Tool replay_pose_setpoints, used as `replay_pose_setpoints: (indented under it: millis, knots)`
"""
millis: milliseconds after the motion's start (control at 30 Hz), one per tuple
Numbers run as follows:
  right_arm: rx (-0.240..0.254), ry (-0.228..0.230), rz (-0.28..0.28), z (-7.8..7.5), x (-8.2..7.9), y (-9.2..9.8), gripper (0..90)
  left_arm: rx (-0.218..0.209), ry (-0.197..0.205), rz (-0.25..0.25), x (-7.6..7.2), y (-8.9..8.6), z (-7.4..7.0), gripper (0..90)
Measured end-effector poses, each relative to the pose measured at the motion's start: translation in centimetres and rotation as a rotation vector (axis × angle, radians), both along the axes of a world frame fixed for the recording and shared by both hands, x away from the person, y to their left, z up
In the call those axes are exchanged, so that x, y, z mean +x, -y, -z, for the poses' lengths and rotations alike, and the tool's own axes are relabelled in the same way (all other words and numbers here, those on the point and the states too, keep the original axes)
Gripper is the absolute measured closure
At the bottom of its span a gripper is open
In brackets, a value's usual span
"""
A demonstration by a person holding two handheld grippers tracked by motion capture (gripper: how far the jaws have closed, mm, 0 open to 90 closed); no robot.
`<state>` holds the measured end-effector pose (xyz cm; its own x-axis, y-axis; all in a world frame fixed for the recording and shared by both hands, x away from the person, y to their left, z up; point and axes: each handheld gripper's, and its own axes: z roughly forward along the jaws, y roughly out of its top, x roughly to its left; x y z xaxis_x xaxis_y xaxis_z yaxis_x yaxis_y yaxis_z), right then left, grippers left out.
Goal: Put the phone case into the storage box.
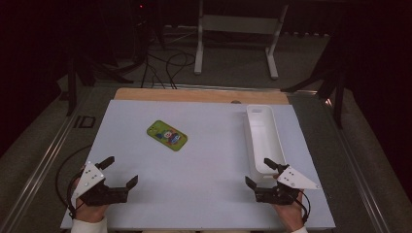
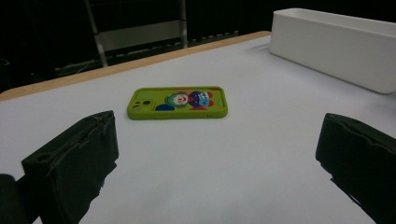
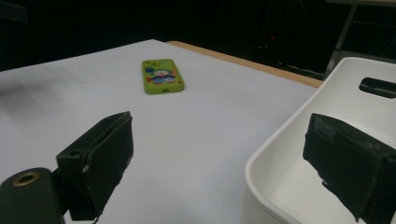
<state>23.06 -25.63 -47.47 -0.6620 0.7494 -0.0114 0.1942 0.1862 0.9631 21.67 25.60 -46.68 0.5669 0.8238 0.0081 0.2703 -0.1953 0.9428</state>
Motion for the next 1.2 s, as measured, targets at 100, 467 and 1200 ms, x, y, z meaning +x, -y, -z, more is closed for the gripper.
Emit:
replay_pose_setpoints:
  millis: [100,467,1200]
  knots:
    - [-0.001,0.005,-0.003,0.0,-0.1,-0.1,8.6,-0.001,0.002,-0.001,0.0,0.0,0.0,0.0]
    - [0.0,0.008,-0.004,-0.1,-0.2,-0.2,8.6,0.006,0.003,-0.012,0.0,0.1,0.1,0.0]
    - [0.006,-0.003,0.022,0.1,-0.1,-0.1,8.7,0.028,-0.003,0.011,1.5,2.1,-1.3,0.0]
